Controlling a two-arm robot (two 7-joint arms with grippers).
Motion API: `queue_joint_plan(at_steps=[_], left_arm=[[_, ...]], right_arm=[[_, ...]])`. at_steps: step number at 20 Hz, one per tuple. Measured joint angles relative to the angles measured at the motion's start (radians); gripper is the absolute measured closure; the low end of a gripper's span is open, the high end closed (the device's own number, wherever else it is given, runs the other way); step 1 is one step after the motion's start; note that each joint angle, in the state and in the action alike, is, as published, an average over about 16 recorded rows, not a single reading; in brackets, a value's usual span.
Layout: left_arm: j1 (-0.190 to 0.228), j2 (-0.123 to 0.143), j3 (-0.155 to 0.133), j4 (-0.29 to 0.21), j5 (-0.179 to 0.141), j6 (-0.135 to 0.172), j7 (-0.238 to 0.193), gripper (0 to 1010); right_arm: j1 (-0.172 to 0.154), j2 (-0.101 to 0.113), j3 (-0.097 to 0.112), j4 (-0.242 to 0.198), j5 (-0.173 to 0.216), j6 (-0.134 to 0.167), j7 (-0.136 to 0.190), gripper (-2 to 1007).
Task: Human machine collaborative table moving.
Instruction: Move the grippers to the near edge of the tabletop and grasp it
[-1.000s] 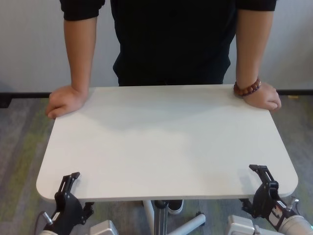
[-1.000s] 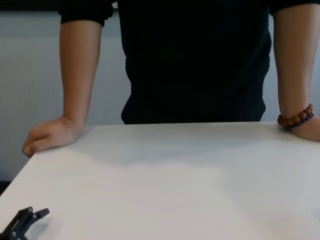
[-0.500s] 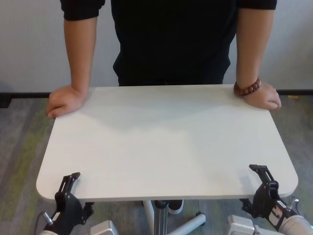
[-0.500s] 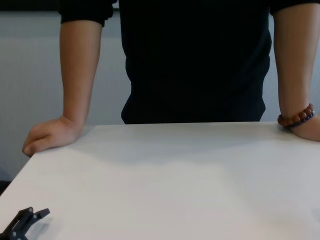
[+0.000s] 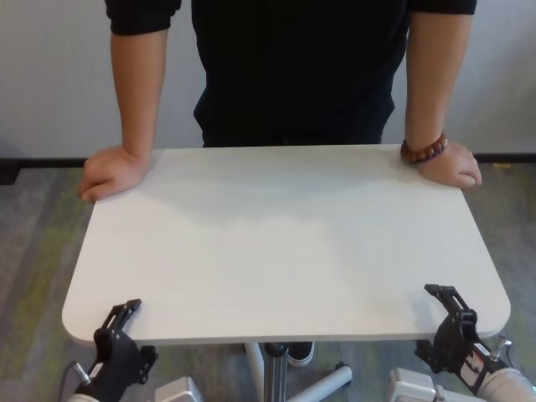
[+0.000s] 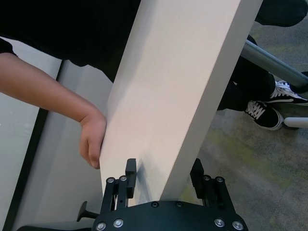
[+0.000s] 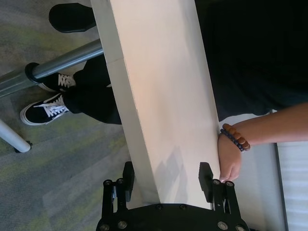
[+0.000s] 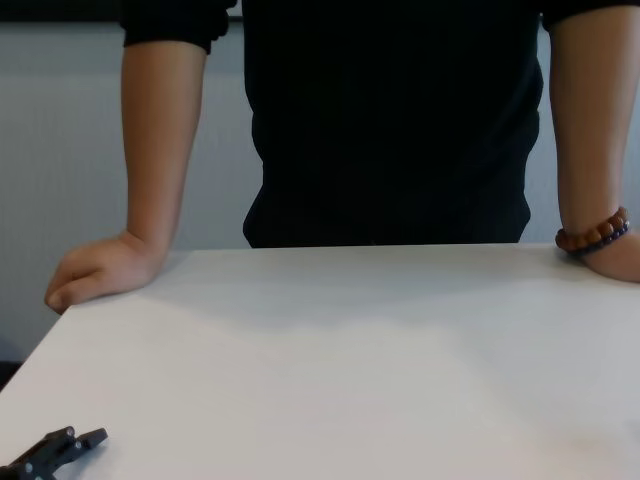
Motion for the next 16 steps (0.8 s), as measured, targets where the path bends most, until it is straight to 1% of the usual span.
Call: queue_joint_plan(at_steps=[5, 10, 16], left_arm=[[0.000, 0.000, 0.000, 0.000, 0.000, 0.000, 0.000, 336], [0.000, 0.000, 0.000, 0.000, 0.000, 0.000, 0.000, 403], [0.000, 0.000, 0.000, 0.000, 0.000, 0.000, 0.001, 448]], right_arm=[[0.000, 0.000, 0.000, 0.000, 0.000, 0.000, 0.000, 318], [0.000, 0.000, 0.000, 0.000, 0.000, 0.000, 0.000, 478], [0.000, 0.000, -0.001, 0.001, -0.001, 0.001, 0.000, 599]])
